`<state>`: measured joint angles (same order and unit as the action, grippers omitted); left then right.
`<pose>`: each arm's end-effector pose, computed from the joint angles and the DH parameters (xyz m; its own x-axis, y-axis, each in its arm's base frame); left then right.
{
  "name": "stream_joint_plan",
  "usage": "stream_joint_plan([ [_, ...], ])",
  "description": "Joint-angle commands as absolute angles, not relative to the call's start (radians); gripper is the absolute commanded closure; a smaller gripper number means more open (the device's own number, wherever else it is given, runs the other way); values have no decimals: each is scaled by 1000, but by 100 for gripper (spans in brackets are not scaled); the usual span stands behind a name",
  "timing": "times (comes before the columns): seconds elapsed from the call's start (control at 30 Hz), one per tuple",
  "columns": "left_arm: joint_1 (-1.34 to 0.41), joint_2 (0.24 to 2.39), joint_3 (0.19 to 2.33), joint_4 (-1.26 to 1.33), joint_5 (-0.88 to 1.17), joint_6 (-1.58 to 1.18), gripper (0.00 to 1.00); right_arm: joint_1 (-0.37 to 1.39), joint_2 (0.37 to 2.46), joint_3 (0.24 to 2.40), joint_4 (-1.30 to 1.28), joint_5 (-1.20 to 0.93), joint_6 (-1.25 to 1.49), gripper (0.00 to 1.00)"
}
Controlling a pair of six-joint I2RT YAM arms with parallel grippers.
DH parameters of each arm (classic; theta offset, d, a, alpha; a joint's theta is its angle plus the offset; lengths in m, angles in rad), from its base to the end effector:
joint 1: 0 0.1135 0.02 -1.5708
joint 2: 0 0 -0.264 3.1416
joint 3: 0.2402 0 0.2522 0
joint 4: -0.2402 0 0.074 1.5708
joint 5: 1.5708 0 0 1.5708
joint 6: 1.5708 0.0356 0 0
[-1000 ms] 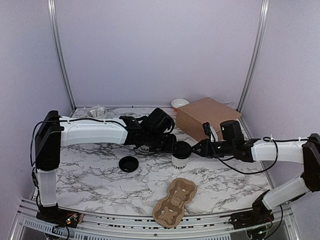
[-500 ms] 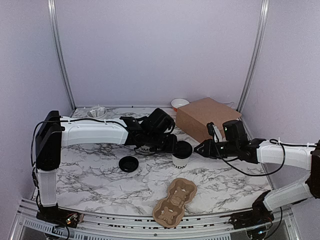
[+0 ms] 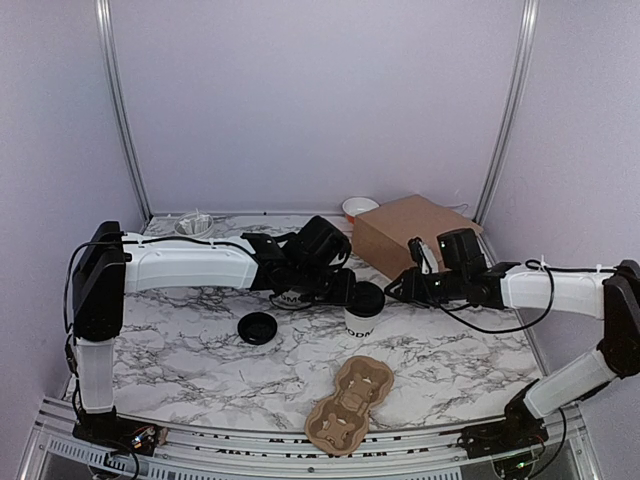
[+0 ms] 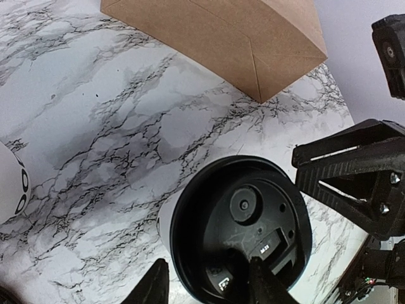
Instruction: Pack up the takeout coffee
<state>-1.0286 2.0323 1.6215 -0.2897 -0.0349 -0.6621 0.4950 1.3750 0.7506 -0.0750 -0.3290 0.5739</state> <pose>0.2435 -0.4018 0.2364 -0.7802 0.1044 -0.6168 0.4598 0.7642 -0.4523 0.2452 0.1454 0.2086 -0.8379 0.1316 -0.5297 -0.2527 0.7667 0.5901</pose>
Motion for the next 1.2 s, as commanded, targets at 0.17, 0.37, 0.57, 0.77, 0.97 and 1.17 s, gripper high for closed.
stream_joint_plan([
  [0.17, -1032, 2085, 1616, -375, -22, -635, 56, 486, 1411, 804, -31, -380, 548, 70],
  [0.37, -1032, 2089, 1618, -375, -17, -634, 56, 486, 1420, 803, -11, -404, 538, 68],
  [0.57, -1032, 2094, 1622, -374, -12, -631, 56, 486, 1462, 807, -20, -440, 519, 65],
  [0.77, -1032, 2101, 1619, -374, -11, -627, 56, 486, 1498, 794, -61, -452, 491, 64],
  [0.97, -1032, 2103, 1612, -375, -16, -627, 56, 487, 1514, 726, -126, -413, 455, 64],
  [1.17, -1032, 2094, 1615, -375, -19, -623, 56, 486, 1452, 738, -174, -370, 453, 64],
])
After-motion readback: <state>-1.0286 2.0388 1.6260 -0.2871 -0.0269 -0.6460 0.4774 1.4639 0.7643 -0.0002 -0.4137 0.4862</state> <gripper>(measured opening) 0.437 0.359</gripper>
